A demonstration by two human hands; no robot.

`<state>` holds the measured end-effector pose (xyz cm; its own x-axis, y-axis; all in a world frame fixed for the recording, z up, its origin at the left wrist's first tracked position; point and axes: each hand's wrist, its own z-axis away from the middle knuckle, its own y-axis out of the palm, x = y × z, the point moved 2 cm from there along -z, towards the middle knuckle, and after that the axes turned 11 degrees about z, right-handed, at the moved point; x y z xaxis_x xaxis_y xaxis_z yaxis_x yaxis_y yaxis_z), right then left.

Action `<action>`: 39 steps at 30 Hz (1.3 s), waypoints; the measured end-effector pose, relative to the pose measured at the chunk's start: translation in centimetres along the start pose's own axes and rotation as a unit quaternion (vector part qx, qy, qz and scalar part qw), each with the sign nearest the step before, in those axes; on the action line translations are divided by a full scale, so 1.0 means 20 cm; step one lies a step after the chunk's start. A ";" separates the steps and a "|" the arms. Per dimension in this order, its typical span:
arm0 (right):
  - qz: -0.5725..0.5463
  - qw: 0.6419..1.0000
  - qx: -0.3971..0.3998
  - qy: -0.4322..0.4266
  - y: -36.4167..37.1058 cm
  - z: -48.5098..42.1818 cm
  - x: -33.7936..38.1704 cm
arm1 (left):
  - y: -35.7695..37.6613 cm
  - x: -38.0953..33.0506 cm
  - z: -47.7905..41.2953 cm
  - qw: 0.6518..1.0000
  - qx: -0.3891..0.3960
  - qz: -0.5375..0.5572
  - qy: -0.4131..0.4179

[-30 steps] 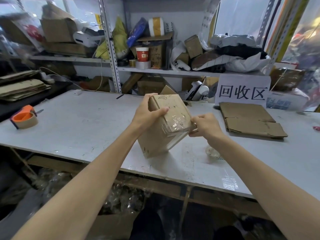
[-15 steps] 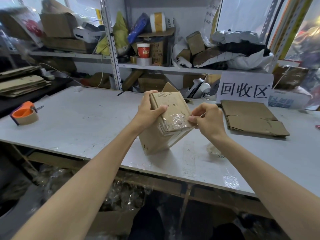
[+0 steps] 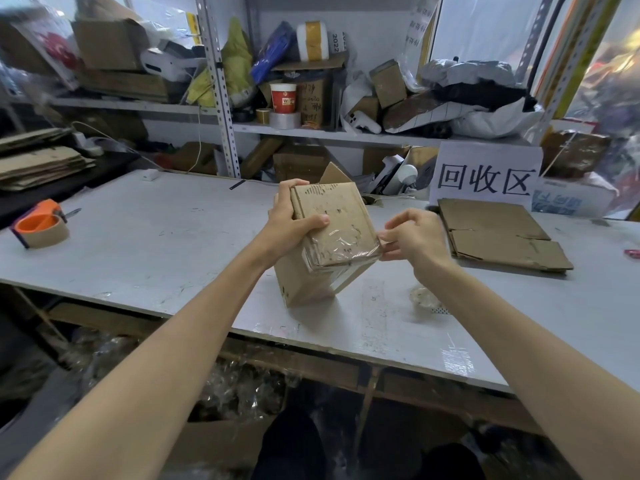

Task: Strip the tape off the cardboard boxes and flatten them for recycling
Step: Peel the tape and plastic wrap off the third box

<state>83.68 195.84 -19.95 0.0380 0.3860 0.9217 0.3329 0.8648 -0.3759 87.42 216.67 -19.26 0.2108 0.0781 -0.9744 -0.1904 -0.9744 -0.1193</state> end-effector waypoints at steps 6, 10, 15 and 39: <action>0.129 0.955 0.002 -0.266 0.02 0.10 0.00 | 0.00 0.03 -0.03 1.000 0.003 -0.019 0.011; 0.192 0.911 -0.013 -0.366 -0.01 0.11 -0.03 | -0.01 0.04 -0.06 0.999 -0.021 -0.026 0.005; 0.229 0.899 -0.028 -0.373 -0.02 0.10 -0.03 | 0.01 0.04 -0.08 0.999 -0.027 -0.039 0.004; 0.224 0.953 -0.069 -0.194 0.02 0.16 0.09 | 0.13 -0.04 -0.10 0.981 0.015 -0.183 -0.054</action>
<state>80.92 197.89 -18.67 -0.1376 0.8191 0.5569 0.4867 0.5457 -0.6822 88.72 213.71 -18.44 0.1671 0.4458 -0.8794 -0.1491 -0.8702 -0.4695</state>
